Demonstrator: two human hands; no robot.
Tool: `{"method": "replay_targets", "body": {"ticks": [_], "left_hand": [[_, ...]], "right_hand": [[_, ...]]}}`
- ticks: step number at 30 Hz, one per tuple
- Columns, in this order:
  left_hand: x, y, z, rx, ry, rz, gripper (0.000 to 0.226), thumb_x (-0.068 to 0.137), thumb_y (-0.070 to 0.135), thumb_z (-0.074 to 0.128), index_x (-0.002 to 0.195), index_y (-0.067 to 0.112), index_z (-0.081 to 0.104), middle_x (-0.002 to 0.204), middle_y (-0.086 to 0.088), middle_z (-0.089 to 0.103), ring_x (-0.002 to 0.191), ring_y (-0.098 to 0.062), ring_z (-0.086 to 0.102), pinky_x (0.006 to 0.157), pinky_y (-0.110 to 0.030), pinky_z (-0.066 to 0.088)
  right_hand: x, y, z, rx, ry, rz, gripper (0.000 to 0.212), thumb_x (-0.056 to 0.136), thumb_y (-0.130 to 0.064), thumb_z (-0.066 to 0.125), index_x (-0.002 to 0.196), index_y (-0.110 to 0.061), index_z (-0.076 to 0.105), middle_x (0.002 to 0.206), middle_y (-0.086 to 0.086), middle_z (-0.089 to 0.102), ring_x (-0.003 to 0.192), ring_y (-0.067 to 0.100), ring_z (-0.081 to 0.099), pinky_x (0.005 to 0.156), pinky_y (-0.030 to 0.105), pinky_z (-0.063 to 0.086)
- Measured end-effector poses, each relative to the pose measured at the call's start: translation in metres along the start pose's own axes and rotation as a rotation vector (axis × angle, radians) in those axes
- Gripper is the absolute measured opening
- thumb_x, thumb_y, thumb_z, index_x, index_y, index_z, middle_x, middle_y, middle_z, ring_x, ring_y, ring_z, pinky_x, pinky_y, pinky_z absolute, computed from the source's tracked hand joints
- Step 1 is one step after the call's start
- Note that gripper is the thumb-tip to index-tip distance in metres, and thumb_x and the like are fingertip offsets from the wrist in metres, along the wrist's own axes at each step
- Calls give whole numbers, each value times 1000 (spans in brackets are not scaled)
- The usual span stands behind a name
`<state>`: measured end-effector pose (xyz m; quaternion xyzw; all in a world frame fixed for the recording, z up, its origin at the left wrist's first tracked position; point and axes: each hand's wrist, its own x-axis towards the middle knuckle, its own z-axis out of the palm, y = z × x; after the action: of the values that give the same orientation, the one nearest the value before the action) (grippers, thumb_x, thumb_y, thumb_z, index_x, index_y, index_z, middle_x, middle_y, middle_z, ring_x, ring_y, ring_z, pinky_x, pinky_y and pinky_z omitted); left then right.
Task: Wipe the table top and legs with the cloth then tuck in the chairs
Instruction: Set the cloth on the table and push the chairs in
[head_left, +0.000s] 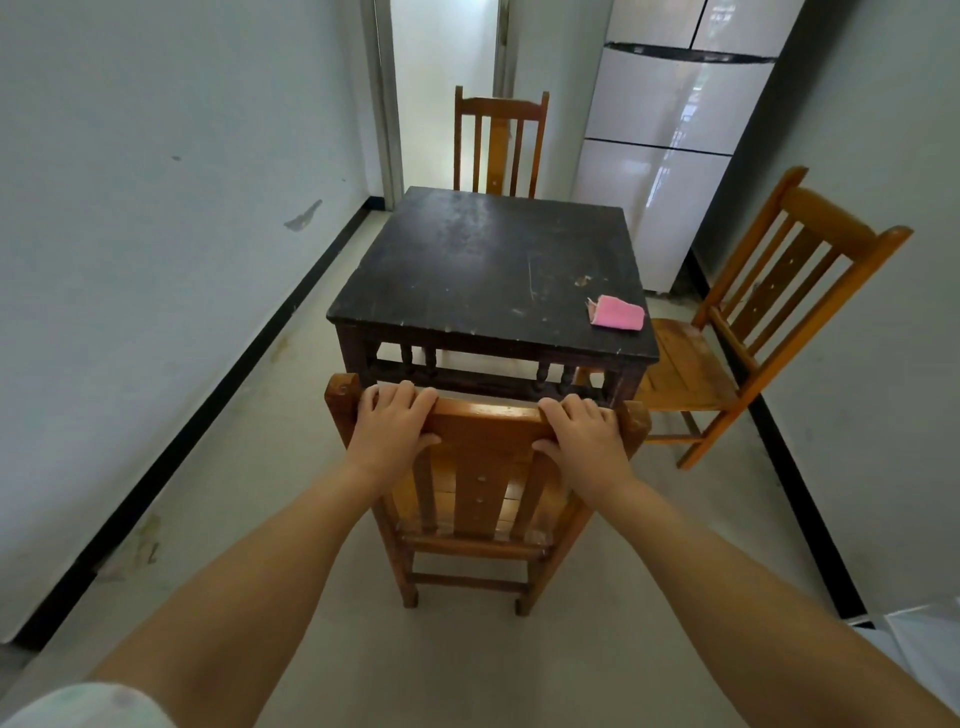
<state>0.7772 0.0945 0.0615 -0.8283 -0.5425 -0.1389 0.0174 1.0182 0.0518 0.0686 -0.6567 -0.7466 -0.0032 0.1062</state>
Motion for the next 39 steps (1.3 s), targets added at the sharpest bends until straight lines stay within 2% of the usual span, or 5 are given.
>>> {"method": "replay_targets", "body": {"ticks": [7, 19, 28, 39], "left_hand": [[51, -27, 7, 15, -15, 2, 44, 83, 32, 64, 121, 14, 51, 112, -10, 56, 110, -31, 49, 103, -47, 30], [122, -63, 15, -12, -40, 4, 43, 85, 32, 62, 123, 14, 51, 115, -11, 55, 113, -31, 47, 106, -46, 26], [152, -72, 22, 7, -85, 16, 47, 90, 40, 51, 131, 20, 40, 129, -6, 47, 124, -26, 38, 111, -43, 17], [155, -70, 17, 61, -146, -15, 49, 90, 40, 51, 132, 20, 35, 132, -7, 43, 127, -27, 36, 112, -47, 16]], "right_hand": [[55, 7, 9, 19, 25, -19, 38, 91, -36, 52, 126, -24, 42, 119, 3, 52, 113, 23, 46, 98, 38, 33], [128, 9, 16, 52, 21, -11, 37, 90, -33, 54, 124, -23, 44, 116, 3, 51, 109, 23, 46, 95, 37, 34], [155, 15, 19, 13, -7, 27, 40, 92, -35, 51, 129, -25, 40, 121, 2, 49, 113, 21, 44, 97, 35, 33], [160, 11, 14, 35, -49, 34, 41, 91, -36, 53, 128, -25, 39, 121, 1, 49, 113, 21, 45, 98, 36, 34]]}}
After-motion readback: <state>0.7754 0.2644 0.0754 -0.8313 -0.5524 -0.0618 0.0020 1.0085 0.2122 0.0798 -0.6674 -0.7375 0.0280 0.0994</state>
